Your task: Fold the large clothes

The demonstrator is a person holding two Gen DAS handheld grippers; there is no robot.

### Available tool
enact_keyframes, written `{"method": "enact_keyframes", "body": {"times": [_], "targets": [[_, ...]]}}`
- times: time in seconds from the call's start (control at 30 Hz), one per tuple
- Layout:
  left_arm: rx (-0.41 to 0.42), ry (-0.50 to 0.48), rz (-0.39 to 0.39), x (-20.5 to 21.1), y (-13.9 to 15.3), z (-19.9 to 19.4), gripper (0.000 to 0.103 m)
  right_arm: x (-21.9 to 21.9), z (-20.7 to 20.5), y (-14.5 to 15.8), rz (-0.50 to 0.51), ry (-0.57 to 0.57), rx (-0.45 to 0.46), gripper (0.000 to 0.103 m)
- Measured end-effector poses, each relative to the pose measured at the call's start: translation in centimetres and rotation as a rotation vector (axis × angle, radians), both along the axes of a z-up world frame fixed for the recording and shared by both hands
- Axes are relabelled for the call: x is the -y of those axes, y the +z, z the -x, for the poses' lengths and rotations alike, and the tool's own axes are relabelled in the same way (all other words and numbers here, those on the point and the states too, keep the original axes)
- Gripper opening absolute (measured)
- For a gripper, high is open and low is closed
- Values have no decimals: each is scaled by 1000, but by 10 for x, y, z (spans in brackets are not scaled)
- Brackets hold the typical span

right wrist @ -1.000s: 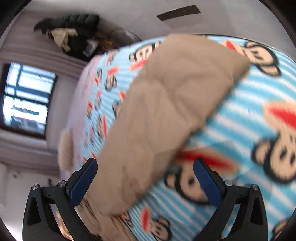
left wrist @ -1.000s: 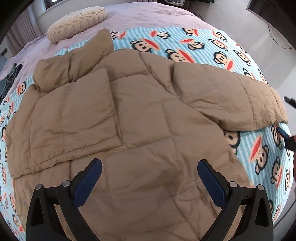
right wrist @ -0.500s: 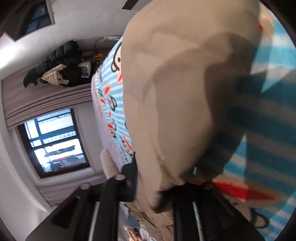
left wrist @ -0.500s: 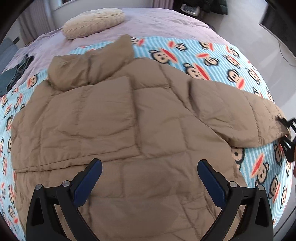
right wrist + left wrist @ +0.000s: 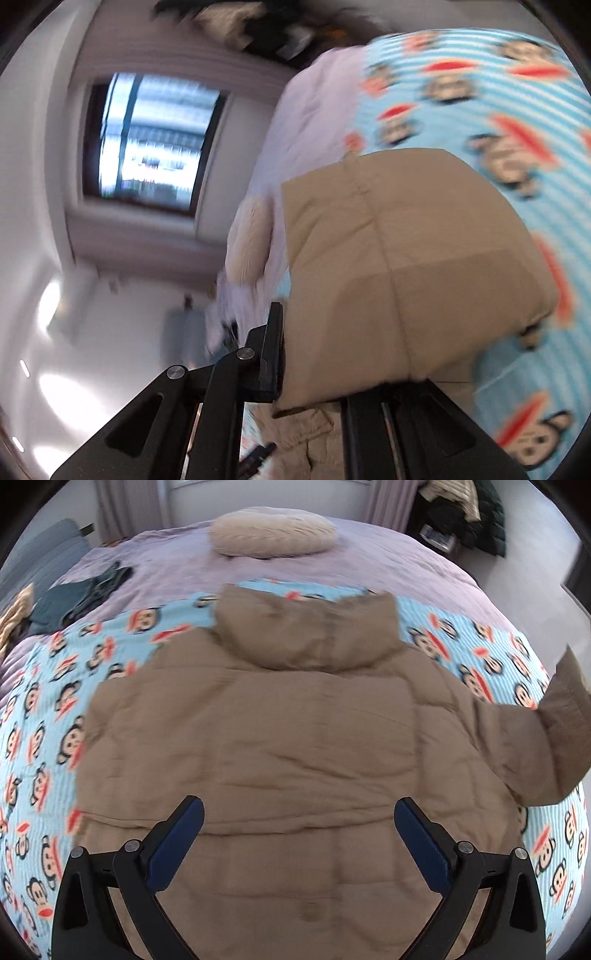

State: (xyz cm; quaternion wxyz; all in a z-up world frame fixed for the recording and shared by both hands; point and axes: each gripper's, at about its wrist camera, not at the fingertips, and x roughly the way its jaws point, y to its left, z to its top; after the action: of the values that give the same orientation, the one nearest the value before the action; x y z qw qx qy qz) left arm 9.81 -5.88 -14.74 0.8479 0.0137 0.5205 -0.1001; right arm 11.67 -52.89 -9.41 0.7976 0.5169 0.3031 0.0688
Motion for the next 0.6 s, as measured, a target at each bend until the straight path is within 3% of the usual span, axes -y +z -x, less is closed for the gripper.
{"method": "enact_keyframes", "body": {"times": [0.17,0.27,0.4,0.5,0.6], "targets": [[24,82,8,-61,3,-9,103,-116,-53,28,224,198,20,11],[38,131,14,-99,3,-14,103,-197,-73,30,382,315,6,11],[44,176,3,-140,-3,-21,103,-287,-89,-16,530,446,-94,11],[22,189,-5,-161,-16,-25,103,-319,-86,-63,574,482,-207,11],[10,189,0,-168,-26,-23,103,-323,-80,-101,552,468,-299,15]]}}
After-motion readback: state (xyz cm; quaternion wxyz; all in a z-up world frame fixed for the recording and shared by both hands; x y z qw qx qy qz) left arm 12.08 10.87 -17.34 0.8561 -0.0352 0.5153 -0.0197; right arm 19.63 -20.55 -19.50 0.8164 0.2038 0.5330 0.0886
